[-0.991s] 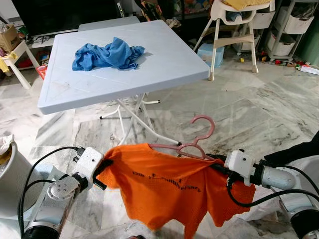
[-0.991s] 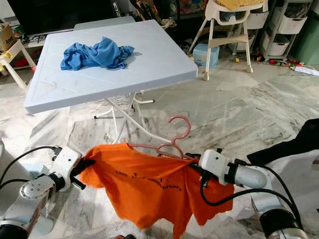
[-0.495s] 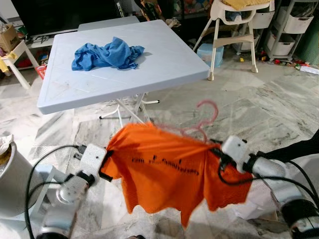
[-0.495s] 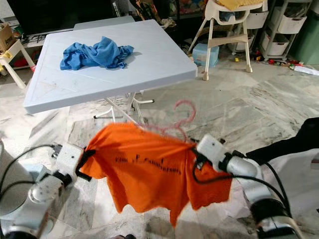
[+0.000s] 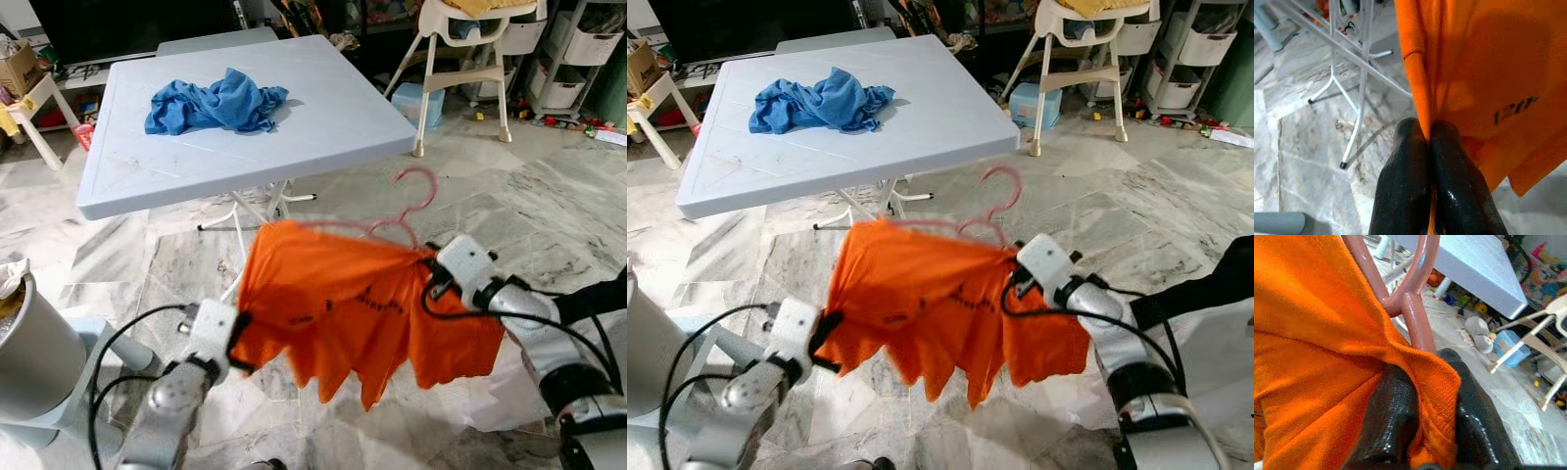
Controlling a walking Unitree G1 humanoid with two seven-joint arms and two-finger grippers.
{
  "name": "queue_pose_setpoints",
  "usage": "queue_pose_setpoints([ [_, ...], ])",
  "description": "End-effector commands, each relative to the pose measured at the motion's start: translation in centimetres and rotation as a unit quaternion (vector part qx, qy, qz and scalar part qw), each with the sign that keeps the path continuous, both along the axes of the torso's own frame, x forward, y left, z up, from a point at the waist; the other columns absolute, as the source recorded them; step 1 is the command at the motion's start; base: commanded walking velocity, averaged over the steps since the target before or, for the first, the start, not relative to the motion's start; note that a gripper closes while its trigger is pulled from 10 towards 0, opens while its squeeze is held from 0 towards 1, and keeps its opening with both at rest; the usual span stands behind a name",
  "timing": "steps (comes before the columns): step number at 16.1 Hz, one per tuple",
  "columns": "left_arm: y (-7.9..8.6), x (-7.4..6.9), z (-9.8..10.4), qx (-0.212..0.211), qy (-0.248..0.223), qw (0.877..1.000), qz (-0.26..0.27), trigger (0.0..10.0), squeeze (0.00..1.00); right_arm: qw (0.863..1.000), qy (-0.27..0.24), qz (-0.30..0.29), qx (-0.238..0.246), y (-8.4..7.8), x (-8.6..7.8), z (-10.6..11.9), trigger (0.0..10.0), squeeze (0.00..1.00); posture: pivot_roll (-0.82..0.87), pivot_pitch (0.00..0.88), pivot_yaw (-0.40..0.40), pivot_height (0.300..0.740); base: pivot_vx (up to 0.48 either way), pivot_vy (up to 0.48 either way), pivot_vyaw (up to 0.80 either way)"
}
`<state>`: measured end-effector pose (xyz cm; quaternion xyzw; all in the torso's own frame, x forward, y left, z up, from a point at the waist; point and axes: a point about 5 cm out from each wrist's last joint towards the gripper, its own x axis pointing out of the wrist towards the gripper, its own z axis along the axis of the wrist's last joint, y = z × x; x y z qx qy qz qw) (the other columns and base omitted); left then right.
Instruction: Hang hanger
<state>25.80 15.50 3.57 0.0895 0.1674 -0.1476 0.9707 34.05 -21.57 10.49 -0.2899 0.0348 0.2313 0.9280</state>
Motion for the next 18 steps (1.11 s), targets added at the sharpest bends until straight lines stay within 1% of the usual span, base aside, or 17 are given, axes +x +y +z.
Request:
queue_pose_setpoints([
  [1, 0.3, -1.8, -2.6, 0.013, 0.077, 0.997, 0.001, 0.0, 0.00, 0.992, -0.077, -0.085, 0.060, -1.4, 1.6, 3.3, 10.0, 0.00, -0.08, 0.042, 0.069, 0.740, 0.000, 0.000, 0.00],
  [4, -0.5, -2.4, -3.0, 0.000, 0.104, 0.994, -0.011, 0.0, 0.00, 0.990, -0.084, -0.095, 0.056, -1.6, 1.8, 3.6, 10.0, 0.00, -0.08, 0.044, 0.072, 0.740, 0.000, 0.000, 0.00],
  [5, -0.9, -2.6, -2.9, -0.011, 0.107, 0.994, -0.018, 0.0, 0.00, 0.990, -0.085, -0.097, 0.055, -1.6, 1.9, 3.7, 10.0, 0.00, -0.08, 0.044, 0.073, 0.740, 0.000, 0.000, 0.00],
  [6, -1.1, -2.6, -2.8, -0.007, 0.108, 0.994, -0.016, 0.0, 0.00, 0.990, -0.087, -0.097, 0.054, -1.5, 1.9, 3.7, 10.0, 0.00, -0.08, 0.043, 0.074, 0.740, 0.000, 0.000, 0.00],
  [8, -1.3, -2.5, -2.7, -0.013, 0.106, 0.994, -0.015, 0.0, 0.00, 0.990, -0.093, -0.090, 0.053, -1.3, 2.0, 3.9, 10.0, 0.00, -0.08, 0.042, 0.073, 0.740, 0.000, 0.000, 0.00],
  [9, -0.6, -1.9, -2.4, 0.014, 0.079, 0.997, 0.006, 0.0, 0.00, 0.992, -0.094, -0.058, 0.064, -0.6, 1.9, 4.0, 10.0, 0.00, -0.08, 0.039, 0.073, 0.740, 0.000, 0.000, 0.00],
  [10, 0.0, -1.7, -2.4, 0.052, 0.064, 0.997, 0.006, 0.0, 0.00, 0.993, -0.096, -0.031, 0.062, -0.1, 1.8, 4.0, 10.0, 0.00, -0.08, 0.039, 0.072, 0.740, 0.000, 0.000, 0.00],
  [11, 0.6, -1.5, -2.3, 0.047, 0.059, 0.997, 0.024, 10.0, 1.00, 0.994, -0.094, -0.009, 0.061, 0.4, 1.6, 3.9, 10.0, 0.00, -0.08, 0.038, 0.071, 0.740, 0.000, 0.000, 0.00],
  [12, 1.3, -1.3, -2.3, 0.059, 0.057, 0.996, 0.039, 10.0, 1.00, 0.994, -0.093, 0.014, 0.061, 0.8, 1.3, 3.8, 10.0, 0.00, -0.08, 0.038, 0.071, 0.740, 0.000, 0.000, 0.00],
  [13, 1.9, -1.2, -2.3, 0.089, 0.050, 0.994, 0.041, 10.0, 1.00, 0.994, -0.090, 0.032, 0.060, 1.1, 1.1, 3.7, 10.0, 0.00, -0.08, 0.037, 0.072, 0.740, 0.000, 0.000, 0.00],
  [15, 2.6, -1.5, -2.6, 0.093, 0.054, 0.994, 0.033, 10.0, 1.00, 0.989, -0.088, 0.103, 0.055, 2.0, 0.2, 3.4, 10.0, 0.00, -0.08, 0.035, 0.074, 0.740, 0.000, 0.000, 0.00],
  [16, 2.7, -1.6, -2.5, 0.097, 0.049, 0.994, 0.015, 10.0, 1.00, 0.988, -0.088, 0.121, 0.047, 2.0, -0.1, 3.2, 10.0, 0.00, -0.08, 0.035, 0.076, 0.740, 0.000, 0.000, 0.00],
  [18, 2.7, -1.4, -2.0, 0.090, 0.035, 0.995, 0.006, 10.0, 1.00, 0.986, -0.083, 0.140, 0.042, 2.0, -0.5, 3.0, 10.0, 0.00, -0.08, 0.037, 0.077, 0.740, 0.000, 0.000, 0.00],
])
